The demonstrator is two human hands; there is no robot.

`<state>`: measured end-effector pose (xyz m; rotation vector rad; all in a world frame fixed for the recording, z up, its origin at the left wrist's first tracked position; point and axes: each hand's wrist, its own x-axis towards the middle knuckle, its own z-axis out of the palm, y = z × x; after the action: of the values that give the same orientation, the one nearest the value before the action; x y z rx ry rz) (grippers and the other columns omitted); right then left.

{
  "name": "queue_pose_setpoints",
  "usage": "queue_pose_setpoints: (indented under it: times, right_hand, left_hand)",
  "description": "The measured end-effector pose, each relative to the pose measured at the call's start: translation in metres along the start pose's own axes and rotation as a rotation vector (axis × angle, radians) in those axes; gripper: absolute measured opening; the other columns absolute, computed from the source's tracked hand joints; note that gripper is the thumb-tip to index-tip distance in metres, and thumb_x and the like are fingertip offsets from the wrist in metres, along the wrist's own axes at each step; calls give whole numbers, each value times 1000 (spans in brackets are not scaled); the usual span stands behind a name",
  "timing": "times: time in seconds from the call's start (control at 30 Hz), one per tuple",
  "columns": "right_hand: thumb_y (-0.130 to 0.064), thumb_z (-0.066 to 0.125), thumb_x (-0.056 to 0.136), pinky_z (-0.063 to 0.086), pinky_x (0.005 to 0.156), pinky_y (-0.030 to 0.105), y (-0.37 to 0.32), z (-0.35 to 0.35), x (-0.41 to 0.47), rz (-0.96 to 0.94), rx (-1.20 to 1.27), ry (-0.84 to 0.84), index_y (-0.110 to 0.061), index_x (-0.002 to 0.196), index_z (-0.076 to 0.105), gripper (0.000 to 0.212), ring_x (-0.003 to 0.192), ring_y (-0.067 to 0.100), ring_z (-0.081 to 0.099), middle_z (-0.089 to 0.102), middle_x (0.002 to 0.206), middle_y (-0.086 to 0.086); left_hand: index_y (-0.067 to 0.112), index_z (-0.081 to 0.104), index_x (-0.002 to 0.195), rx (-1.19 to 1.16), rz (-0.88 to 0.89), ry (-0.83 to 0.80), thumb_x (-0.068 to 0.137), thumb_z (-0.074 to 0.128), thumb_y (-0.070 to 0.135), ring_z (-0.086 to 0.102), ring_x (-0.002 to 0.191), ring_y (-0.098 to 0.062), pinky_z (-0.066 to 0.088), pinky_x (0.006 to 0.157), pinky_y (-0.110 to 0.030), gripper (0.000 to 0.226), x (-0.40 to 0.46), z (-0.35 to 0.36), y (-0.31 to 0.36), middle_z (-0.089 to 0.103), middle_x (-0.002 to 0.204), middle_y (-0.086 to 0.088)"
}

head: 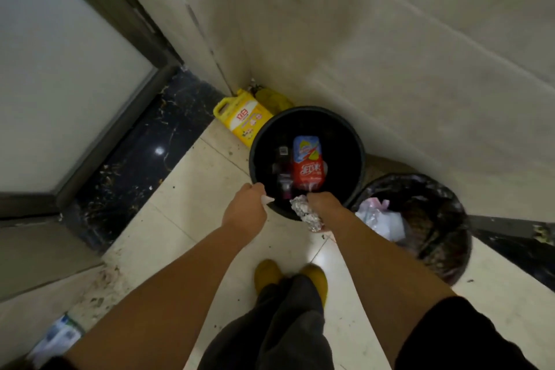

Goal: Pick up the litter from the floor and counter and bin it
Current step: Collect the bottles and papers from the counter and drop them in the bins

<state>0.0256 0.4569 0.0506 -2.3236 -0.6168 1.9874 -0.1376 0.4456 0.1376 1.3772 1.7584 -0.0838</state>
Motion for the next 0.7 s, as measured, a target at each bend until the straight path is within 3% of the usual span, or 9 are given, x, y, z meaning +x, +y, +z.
queue_pose_setpoints:
  times: [0.07,0.17,0.27,0.37,0.47,0.57,0.7]
  right_hand:
    - [-24,45,95,41,76,29,3,-34,-46,-4,-50,48,-5,117,61,33,87,21,52,53,88,9]
    - [-26,44,97,40,77,29,41,-90,-63,57,-29,164,3,124,57,43,104,30,60,59,103,17]
    - [-28,42,98,47,93,37,87,-143,-63,107,47,288,5,123,57,44,118,38,56,61,125,24]
    - [-29,39,99,44,99,39,129,-176,-35,106,162,440,6,122,56,45,119,40,54,59,126,27]
    - [-30,38,101,39,102,39,159,-181,15,133,260,527,8,126,51,48,122,41,50,55,131,29]
    - [-28,38,101,39,100,38,177,-168,62,139,299,604,9,126,51,47,123,42,49,53,132,30]
    - [-25,37,100,39,99,38,194,-146,120,82,247,678,6,127,48,43,119,44,48,44,136,32]
  left_hand:
    - [5,48,79,50,53,-38,84,41,-11,54,101,-43,47,91,-52,18,-4,2,32,52,110,-29]
    - [-2,53,106,136,102,-88,85,45,-7,52,107,-40,46,92,-48,23,-8,23,79,50,118,-24]
    - [-3,54,108,110,147,-168,85,47,-4,53,111,-40,46,96,-47,23,-10,71,128,53,120,-25]
    - [-8,54,111,15,138,-270,86,47,-6,53,114,-40,44,97,-44,26,3,136,158,56,120,-27]
    - [0,52,124,-66,59,-316,89,43,-7,52,116,-28,42,95,-34,36,25,198,162,56,121,-15]
    - [3,49,130,-18,3,-293,92,44,-2,48,124,-37,40,105,-39,39,60,248,141,50,135,-21]
    - [3,39,139,53,-5,-321,95,43,8,42,131,-35,36,113,-40,44,108,293,114,41,145,-21]
